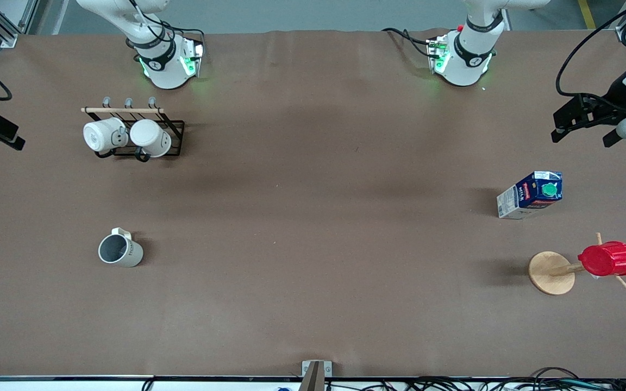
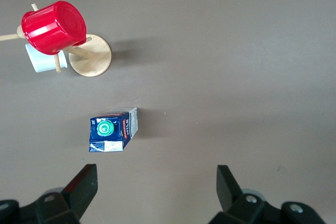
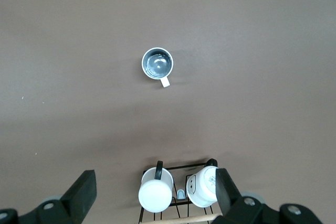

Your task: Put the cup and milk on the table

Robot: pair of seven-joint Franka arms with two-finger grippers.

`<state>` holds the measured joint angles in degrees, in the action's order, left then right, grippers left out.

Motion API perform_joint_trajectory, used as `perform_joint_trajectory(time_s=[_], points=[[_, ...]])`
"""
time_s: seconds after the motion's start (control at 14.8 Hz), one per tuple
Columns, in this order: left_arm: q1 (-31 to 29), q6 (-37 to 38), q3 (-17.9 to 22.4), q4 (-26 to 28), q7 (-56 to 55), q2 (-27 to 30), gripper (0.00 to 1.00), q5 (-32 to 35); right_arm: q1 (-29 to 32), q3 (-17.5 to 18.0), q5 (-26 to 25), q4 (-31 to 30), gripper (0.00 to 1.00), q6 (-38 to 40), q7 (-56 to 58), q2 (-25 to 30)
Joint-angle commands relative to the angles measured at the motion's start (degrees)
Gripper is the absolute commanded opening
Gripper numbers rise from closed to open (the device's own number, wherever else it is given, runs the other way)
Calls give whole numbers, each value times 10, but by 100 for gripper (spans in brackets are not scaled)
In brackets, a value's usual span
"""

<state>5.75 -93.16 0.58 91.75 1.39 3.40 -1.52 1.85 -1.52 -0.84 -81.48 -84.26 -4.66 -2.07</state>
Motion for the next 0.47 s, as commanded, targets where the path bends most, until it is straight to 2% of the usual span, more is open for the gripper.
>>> perform_joint_trajectory(time_s=[0.0, 0.41], points=[[0, 2, 0, 7, 6, 12, 100, -2, 27, 18, 0, -16, 100, -2, -1, 15], [0, 15, 0, 8, 5, 11, 100, -2, 25, 22, 0, -16, 100, -2, -1, 15]])
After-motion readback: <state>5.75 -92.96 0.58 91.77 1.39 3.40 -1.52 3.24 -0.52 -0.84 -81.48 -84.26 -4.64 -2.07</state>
